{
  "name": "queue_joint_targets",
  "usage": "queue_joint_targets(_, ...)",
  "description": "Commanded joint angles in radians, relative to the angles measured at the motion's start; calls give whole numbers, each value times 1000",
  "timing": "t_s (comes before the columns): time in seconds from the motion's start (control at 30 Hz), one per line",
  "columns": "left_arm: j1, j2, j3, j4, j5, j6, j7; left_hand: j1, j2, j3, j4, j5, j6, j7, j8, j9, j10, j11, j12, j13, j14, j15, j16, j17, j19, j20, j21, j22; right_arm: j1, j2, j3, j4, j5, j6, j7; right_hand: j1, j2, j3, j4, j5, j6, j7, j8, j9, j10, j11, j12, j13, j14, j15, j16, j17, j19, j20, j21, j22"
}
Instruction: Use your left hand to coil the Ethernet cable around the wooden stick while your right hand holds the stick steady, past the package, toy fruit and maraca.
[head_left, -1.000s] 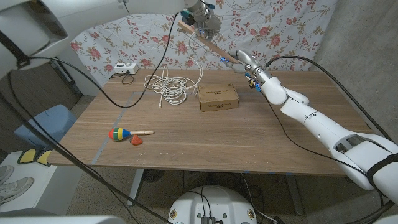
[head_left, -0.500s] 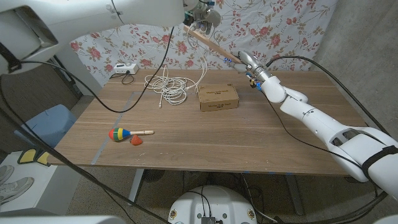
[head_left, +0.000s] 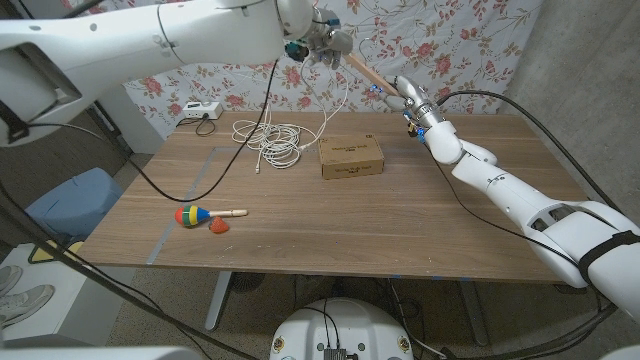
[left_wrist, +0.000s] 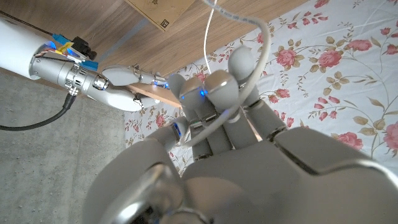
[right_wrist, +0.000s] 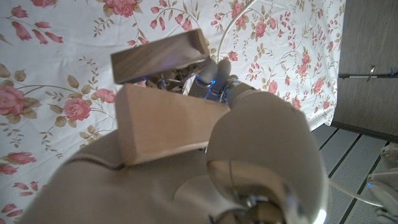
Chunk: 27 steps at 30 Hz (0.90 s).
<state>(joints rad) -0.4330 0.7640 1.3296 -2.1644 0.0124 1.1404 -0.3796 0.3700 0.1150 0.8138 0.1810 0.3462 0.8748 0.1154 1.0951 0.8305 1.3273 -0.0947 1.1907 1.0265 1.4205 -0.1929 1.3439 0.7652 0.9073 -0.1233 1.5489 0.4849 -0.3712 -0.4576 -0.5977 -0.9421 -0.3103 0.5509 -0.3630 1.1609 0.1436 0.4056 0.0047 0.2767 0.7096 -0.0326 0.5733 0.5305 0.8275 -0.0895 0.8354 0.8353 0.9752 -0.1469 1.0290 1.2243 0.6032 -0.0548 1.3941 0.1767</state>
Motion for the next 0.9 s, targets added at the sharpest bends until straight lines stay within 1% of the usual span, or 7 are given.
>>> queue_joint_targets(0.03, 278, 121, -245, -85, -205, -61, 188, -19, 0, 11, -3, 14, -55, 72, 9, 5, 29, -18, -6, -16, -2, -4, -1, -3, 15, -5, -6, 4, -11, 15, 63, 43, 73, 35, -29, 15, 16, 4, -11, 3, 13, -2, 1, 4, 8, -5, 0, 0, 8, -70, 5, 4, 5, -106, 4, 3)
queue_joint_targets(0.23, 444, 162, -409, -78, -340, -119, 302, -33, -1, 14, -4, 20, -32, 76, 22, 7, 48, -12, -10, -47, 0, -2, 3, -9, 22, -2, -6, 6, -9, 27, 89, 82, 102, 88, -25, 14, 16, 4, -11, 2, 14, -2, 0, 3, 8, -4, 0, 0, 8, -70, 8, 5, 4, -108, 3, 3)
queue_joint_targets(0.37, 518, 189, -473, -67, -407, -141, 352, -44, -4, 13, -2, 24, -21, 77, 36, 20, 64, -8, -9, -70, 7, 2, 10, -11, 26, 4, -2, 17, -8, 31, 104, 99, 110, 107, -28, 14, 16, 3, -10, 2, 14, -1, -1, 3, 6, -4, 1, 4, 6, -70, 9, 4, 4, -109, 3, 3)
queue_joint_targets(0.5, 599, 218, -554, -54, -491, -174, 406, -84, -55, -8, -1, 36, 13, 66, 57, 30, 70, -12, 8, -80, 4, 6, 27, -10, 34, 9, -8, 27, -9, 34, 117, 110, 116, 118, -29, 13, 16, 3, -10, 2, 14, -1, -2, 2, 6, -2, 0, 1, 6, -70, 10, 4, 4, -109, 3, 3)
queue_joint_targets(0.57, 631, 232, -587, -49, -524, -185, 435, -112, -105, -24, -5, 54, 66, 58, 46, -22, 83, -6, 10, -124, 3, 10, 36, -14, 42, 6, -14, 24, -8, 38, 125, 124, 128, 131, -24, 13, 16, 3, -10, 2, 13, -1, -3, 2, 6, -2, -1, 0, 5, -70, 10, 4, 3, -110, 2, 2)
queue_joint_targets(0.63, 650, 245, -607, -45, -546, -187, 458, -120, -119, -27, -6, 63, 86, 62, 48, -31, 86, -1, 11, -140, 3, 11, 40, -15, 37, 11, -11, 34, -7, 41, 131, 135, 138, 149, -17, 13, 16, 3, -10, 2, 13, -3, -3, 2, 7, -2, -2, -2, 5, -70, 11, 4, 3, -110, 2, 2)
queue_joint_targets(0.9, 732, 275, -669, 6, -607, -260, 549, -82, -4, 18, -35, 26, 135, 32, 56, -63, 96, -6, 56, -212, 13, 15, 66, -41, 59, 0, -3, 10, 13, 77, 193, 229, 334, 287, 258, 12, 16, 4, -10, 2, 13, 0, -5, 1, 2, 2, -2, 1, 0, -70, 11, 4, -3, -112, -3, 1)
